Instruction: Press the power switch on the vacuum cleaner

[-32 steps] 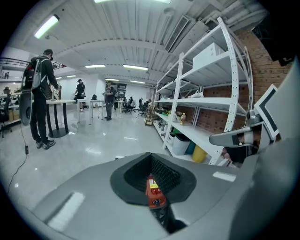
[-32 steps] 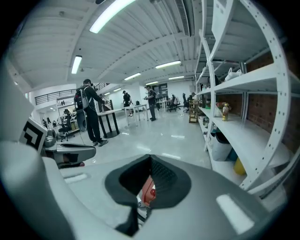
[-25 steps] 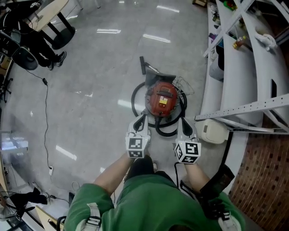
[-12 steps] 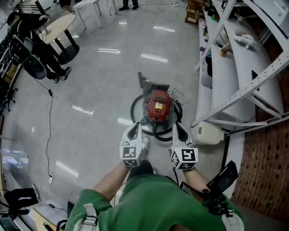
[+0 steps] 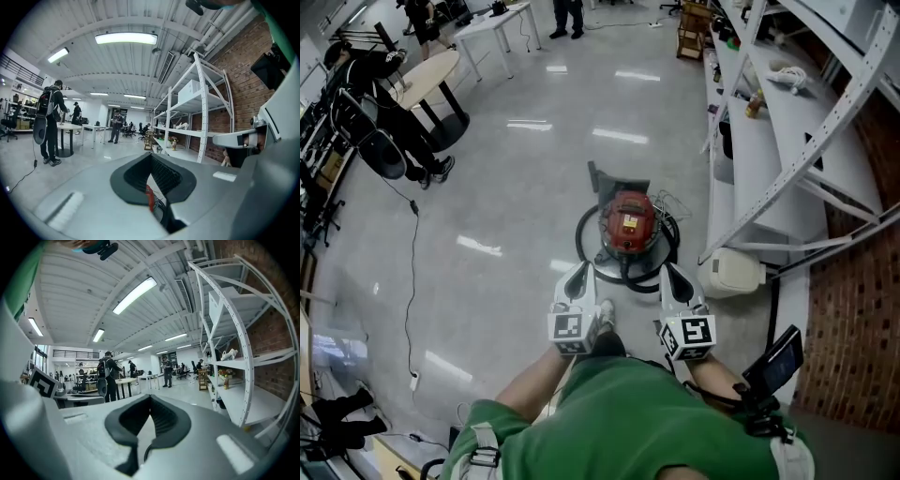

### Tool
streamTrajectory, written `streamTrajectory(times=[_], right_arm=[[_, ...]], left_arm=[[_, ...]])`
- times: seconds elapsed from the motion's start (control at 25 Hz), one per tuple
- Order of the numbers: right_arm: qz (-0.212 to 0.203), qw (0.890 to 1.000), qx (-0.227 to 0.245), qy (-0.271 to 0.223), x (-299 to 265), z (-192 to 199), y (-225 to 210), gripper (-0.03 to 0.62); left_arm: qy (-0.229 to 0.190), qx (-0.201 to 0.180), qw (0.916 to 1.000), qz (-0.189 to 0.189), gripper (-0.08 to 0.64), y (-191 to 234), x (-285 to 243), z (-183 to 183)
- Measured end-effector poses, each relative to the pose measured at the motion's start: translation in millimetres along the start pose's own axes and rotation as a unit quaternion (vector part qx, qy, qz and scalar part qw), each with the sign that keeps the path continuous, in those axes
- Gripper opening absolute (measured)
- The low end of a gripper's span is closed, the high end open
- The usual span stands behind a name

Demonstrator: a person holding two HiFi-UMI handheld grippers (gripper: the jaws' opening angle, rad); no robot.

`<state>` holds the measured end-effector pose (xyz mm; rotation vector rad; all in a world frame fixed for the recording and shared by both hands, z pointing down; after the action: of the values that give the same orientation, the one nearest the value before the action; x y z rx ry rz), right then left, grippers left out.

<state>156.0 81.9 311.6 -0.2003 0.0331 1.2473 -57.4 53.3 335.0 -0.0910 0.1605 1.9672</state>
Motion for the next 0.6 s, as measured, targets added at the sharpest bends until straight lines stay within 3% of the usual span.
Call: streamTrajectory(times=[0.2,0.6], right_arm=[[-0.013,1.000,0.015,-0.014,11.2,-11.5,8.6,0.003],[0.005,0.999,0.020,-0.028,41.6,-20.8,18.3,0.003]], left_arm=[[-0.008,0.001,1.0000,0.001,0.007,-7.2,12.0,-9.0],[-0.006,-0.001,0.9995,0.032,0.008,-25.3,27.0,-16.4]])
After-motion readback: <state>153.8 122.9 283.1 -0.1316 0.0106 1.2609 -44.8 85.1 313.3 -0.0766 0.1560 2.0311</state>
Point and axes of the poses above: the fingertips, and each gripper's own axes: x backward along the fingers, y to its left, z out of its underside, the point moved 6 cm from there along x, backward along the fingers, and after that the axes turned 2 degrees about -x, right-handed, at the moved point
